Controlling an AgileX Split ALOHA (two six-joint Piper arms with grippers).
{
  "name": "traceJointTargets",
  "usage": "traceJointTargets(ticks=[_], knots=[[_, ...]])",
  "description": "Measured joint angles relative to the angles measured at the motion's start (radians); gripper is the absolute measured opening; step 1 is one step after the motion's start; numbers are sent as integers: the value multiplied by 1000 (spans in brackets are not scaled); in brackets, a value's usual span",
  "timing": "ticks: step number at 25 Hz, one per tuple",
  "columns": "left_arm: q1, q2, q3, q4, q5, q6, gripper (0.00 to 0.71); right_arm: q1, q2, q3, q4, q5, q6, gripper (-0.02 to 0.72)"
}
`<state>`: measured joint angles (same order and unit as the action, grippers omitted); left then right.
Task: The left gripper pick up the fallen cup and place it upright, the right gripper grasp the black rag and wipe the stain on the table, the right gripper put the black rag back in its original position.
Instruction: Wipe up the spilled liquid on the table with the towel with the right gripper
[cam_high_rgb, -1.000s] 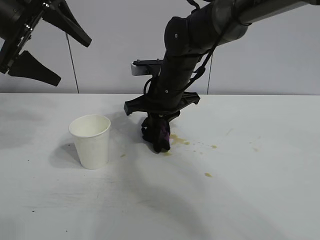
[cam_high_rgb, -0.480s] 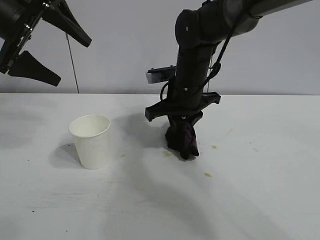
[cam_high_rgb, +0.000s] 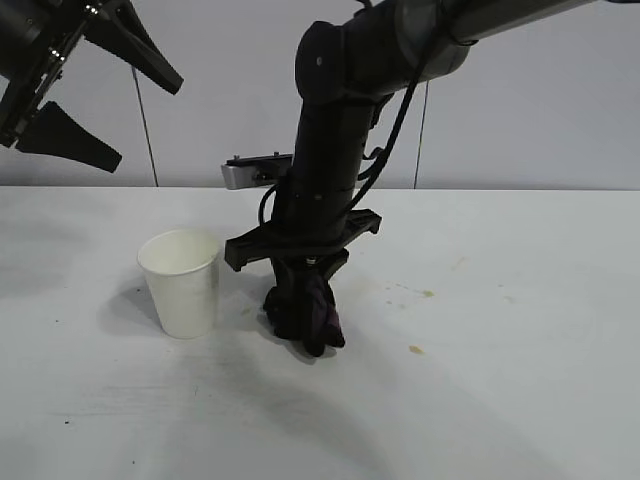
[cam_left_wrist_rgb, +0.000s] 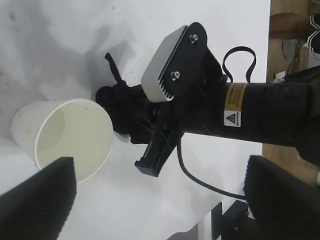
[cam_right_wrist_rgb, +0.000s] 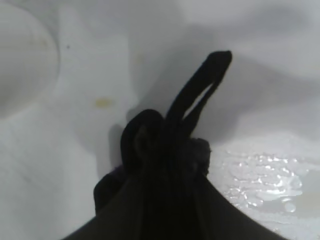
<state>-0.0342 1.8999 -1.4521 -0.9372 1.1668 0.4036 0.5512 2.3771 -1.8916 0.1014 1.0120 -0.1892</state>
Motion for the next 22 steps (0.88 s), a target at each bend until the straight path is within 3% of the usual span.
traceJointTargets(ticks=[6,15,22], knots=[[0,0,0,0,0,0,657,-34,-1,0,-109,60,67,113],[0,0,0,0,0,0,657,-157,-2,-2,-129,179,83,113],[0,0,0,0,0,0,657,-216,-2,-2,-138,199,88,113]])
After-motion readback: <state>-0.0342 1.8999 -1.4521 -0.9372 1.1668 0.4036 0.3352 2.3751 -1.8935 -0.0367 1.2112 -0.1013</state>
